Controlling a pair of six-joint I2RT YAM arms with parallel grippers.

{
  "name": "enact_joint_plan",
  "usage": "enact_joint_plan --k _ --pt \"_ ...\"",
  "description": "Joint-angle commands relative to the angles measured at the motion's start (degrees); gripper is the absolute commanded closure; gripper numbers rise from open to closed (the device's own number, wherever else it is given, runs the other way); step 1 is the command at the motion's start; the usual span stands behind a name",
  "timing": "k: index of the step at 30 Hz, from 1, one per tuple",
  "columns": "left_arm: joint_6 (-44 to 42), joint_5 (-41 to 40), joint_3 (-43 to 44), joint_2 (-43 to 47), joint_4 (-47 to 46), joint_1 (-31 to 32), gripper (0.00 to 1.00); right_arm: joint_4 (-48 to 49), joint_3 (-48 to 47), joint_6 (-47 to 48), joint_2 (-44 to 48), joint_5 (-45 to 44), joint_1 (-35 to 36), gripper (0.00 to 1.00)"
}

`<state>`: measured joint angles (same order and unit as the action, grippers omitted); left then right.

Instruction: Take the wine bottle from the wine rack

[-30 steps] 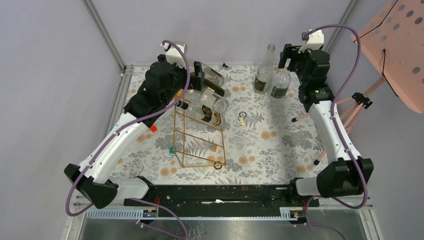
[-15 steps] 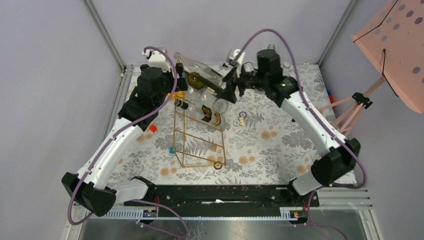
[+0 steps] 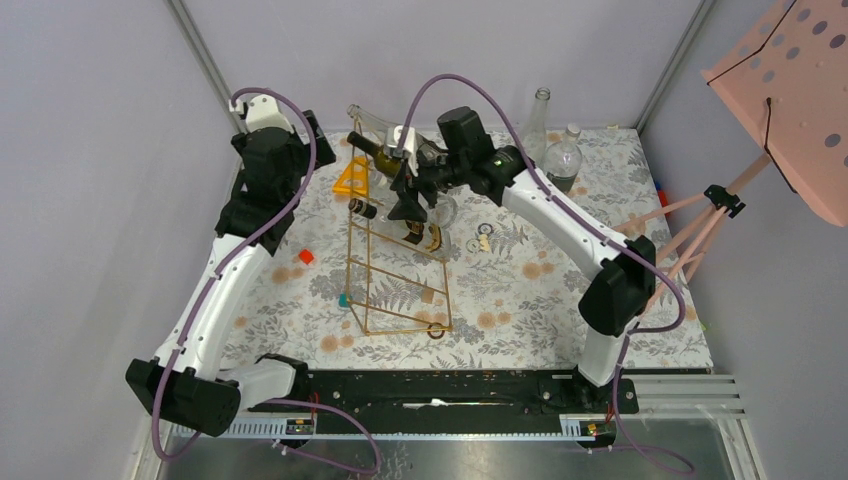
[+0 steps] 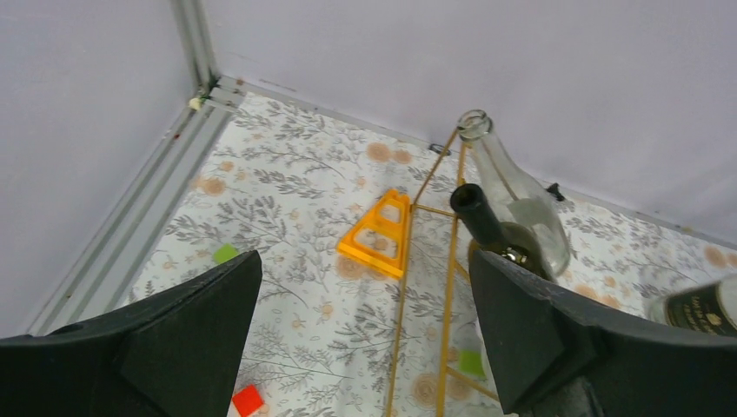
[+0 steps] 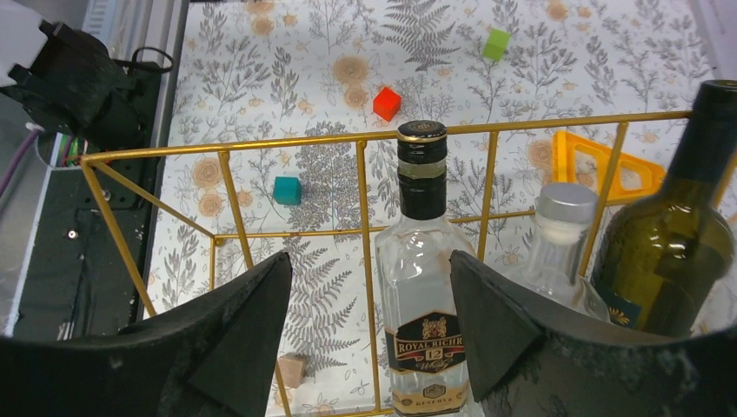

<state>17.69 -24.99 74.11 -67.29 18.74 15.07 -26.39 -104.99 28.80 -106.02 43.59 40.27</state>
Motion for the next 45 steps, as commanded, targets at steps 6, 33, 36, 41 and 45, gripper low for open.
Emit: enact_joint_plan --k 6,33,36,41,45 --pt "-1.9 -5.9 -1.9 2.1 -3.2 -1.2 0.01 -2.6 -12.3 2.8 -10.0 -1.2 1.5 0.31" --pt "0.6 -3.9 -1.8 1.2 -2.2 -8.3 0.01 -0.5 -18.4 0.1 -20.3 -2.5 3.6 0.37" --pt "0.9 -3.5 -1.9 1.0 -2.2 -8.8 0.01 0.2 -18.4 -0.1 -20.8 -2.6 3.9 0.38" --pt "1.1 -2.6 -1.6 0.3 -1.9 -8.9 0.01 0.1 -18.7 -0.1 -21.7 -3.0 4.3 0.41" --pt "1.0 -2.5 -1.5 0.2 -1.9 -8.9 0.01 0.2 -18.7 0.0 -22.4 -3.3 4.5 0.44"
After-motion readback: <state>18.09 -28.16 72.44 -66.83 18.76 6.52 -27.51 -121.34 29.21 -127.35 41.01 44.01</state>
